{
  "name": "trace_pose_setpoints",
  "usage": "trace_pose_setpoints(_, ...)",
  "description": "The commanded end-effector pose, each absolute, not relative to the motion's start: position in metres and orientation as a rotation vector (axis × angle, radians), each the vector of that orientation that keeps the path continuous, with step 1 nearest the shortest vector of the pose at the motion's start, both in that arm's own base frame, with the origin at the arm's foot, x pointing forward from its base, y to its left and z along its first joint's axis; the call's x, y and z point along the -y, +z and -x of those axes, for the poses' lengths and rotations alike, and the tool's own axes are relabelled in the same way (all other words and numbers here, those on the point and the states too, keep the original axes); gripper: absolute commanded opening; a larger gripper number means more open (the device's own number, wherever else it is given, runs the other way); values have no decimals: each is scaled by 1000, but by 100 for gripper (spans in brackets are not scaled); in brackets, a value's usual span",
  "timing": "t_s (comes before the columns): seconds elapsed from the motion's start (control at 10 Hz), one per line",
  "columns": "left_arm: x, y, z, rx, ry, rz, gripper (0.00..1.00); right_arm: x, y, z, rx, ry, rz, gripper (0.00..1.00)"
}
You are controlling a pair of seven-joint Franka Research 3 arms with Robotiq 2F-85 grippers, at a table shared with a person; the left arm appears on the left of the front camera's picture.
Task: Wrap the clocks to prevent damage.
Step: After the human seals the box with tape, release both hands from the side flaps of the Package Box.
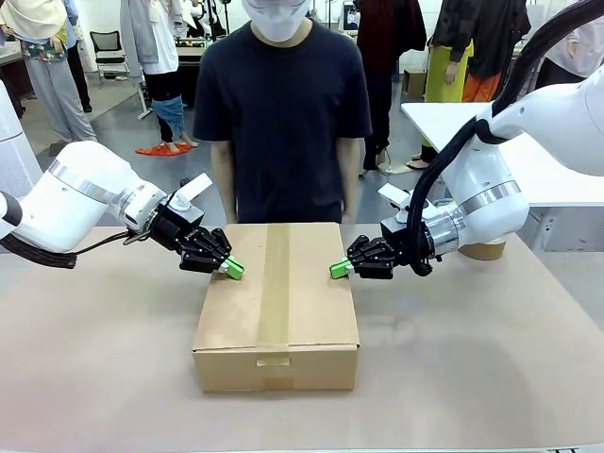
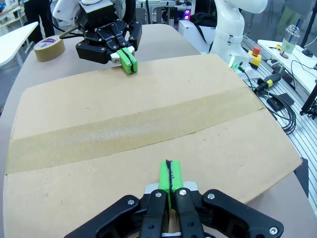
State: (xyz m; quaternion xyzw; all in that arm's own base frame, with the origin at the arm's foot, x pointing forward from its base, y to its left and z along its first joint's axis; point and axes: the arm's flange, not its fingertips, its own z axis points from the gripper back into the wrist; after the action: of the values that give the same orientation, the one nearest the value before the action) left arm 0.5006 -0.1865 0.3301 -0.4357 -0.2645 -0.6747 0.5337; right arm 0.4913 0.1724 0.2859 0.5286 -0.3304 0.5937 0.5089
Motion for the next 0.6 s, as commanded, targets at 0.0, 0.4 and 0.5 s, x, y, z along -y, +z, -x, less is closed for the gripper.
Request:
trace_pose_setpoints(0.0,187,330,-501,630,-1608,1039,0,-172,286,-491,796,1430,-1273,1)
trace_pose_setpoints(0.4,102,504,-459,663,-1713,806,0,-144,437,-430,709,1472,-969,1)
trace_pose_setpoints(0.5,89,525,-450,581,-1713,774,0,-134,465,-418,674,1428,-873,1)
